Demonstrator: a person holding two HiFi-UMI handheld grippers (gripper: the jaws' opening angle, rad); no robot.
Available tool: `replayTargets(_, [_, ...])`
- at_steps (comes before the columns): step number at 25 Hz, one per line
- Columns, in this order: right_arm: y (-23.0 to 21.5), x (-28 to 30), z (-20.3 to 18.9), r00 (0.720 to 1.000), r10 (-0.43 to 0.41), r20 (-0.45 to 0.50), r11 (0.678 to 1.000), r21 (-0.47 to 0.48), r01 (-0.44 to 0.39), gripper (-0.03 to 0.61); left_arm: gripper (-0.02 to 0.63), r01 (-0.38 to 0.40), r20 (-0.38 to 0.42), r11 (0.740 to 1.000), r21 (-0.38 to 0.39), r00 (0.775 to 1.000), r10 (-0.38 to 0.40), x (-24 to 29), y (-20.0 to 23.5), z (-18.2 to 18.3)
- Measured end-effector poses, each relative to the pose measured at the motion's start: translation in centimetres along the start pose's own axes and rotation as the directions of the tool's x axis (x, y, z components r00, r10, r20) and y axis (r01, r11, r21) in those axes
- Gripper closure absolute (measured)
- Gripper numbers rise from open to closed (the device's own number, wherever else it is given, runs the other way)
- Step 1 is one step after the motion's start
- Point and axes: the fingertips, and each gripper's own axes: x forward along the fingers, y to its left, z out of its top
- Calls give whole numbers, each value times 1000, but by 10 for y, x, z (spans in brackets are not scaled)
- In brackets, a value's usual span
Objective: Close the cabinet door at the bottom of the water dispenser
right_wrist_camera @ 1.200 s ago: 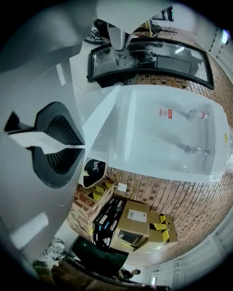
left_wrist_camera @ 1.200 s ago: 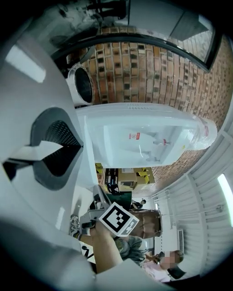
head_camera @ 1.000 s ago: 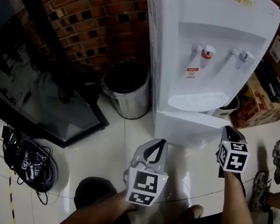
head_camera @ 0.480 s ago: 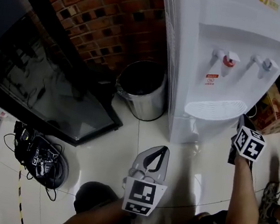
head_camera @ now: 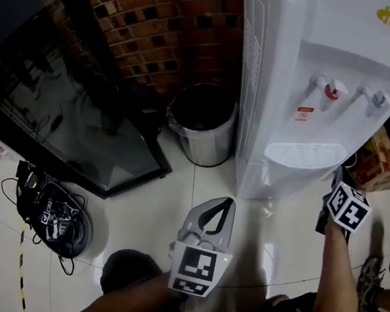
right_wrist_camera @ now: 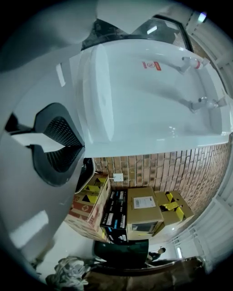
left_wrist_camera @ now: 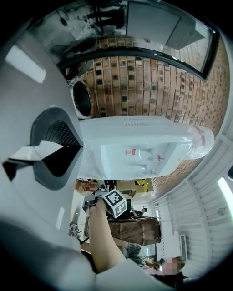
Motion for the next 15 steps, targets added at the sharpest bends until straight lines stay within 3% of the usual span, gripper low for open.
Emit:
replayTargets(7, [32,-81,45,989,72,126,990,-130,-55,578,614,6,67,1000,4,998,-7,-11,-2,21])
replayTargets(15, [91,-180,93,934,197,299,966,-220,-133,578,614,-18,134,1000,-15,991,20,-55,5,41])
